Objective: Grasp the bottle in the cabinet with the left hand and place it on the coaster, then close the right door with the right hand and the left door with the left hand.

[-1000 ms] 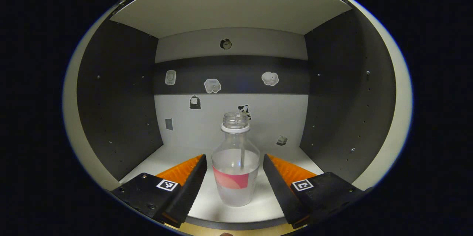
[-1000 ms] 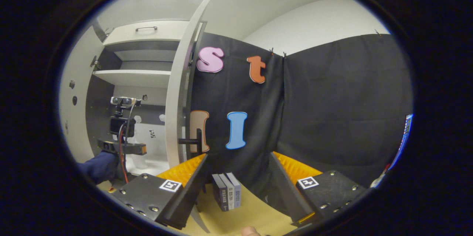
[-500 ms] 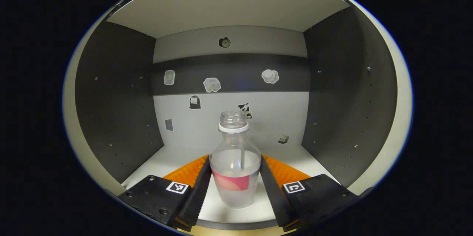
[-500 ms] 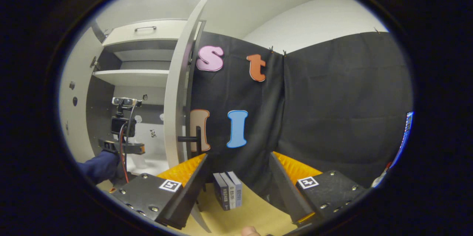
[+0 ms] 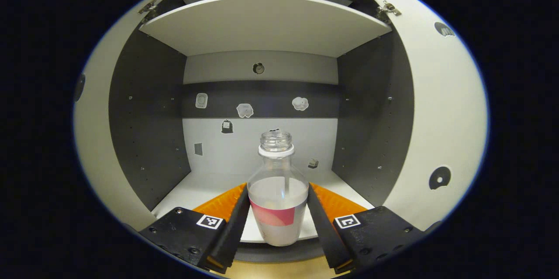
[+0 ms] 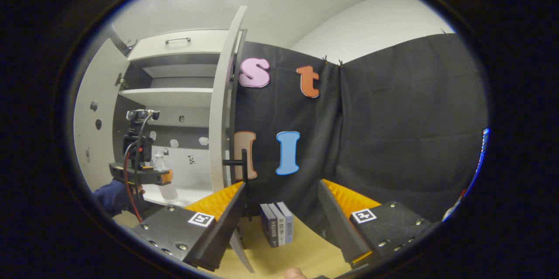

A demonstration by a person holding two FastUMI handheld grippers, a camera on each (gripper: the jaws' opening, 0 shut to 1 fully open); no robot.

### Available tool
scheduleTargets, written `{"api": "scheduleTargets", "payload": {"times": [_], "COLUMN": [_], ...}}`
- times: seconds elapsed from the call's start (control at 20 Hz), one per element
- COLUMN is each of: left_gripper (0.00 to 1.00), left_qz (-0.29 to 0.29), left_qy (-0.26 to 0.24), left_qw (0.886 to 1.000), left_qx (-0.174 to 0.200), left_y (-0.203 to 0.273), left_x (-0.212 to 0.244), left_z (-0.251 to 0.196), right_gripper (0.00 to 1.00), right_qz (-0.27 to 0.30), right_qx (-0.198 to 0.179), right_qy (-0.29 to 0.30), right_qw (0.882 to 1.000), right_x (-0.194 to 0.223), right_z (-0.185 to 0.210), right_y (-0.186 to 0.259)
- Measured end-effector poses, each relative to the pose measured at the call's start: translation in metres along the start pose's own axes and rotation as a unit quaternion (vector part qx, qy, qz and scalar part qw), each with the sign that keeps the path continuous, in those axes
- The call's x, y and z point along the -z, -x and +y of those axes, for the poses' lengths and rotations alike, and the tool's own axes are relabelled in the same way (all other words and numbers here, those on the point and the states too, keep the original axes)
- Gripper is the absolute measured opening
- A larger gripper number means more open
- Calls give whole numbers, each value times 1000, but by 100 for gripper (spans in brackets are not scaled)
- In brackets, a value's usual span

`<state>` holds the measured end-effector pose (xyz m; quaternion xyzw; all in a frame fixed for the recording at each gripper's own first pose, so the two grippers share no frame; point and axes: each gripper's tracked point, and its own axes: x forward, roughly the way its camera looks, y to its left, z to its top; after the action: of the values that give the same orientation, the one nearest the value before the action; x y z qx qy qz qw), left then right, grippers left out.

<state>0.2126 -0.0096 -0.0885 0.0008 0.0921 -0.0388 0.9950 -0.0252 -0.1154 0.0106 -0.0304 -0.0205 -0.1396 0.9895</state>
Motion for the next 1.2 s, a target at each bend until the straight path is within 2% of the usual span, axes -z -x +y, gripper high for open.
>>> {"api": "scheduleTargets", "payload": {"times": [0.45,0.95,1.2], "left_gripper": [78,78,78], "left_qz": [-3,-12,-2], "left_qy": [-5,-16,10], "left_qw": [998,986,978], "left_qx": [64,164,207], "left_y": [78,152,186], "left_x": [31,121,171], "left_z": [-3,-22,-33], "right_gripper": [98,100,98], "right_qz": [-7,-21,-27], "right_qx": [-21,-31,-17], "right_qy": [-5,-10,-1], "right_qw": [1000,999,999], "right_x": [-6,-18,-21], "right_z": [3,-4,-19], "right_y": [11,3,-1]}}
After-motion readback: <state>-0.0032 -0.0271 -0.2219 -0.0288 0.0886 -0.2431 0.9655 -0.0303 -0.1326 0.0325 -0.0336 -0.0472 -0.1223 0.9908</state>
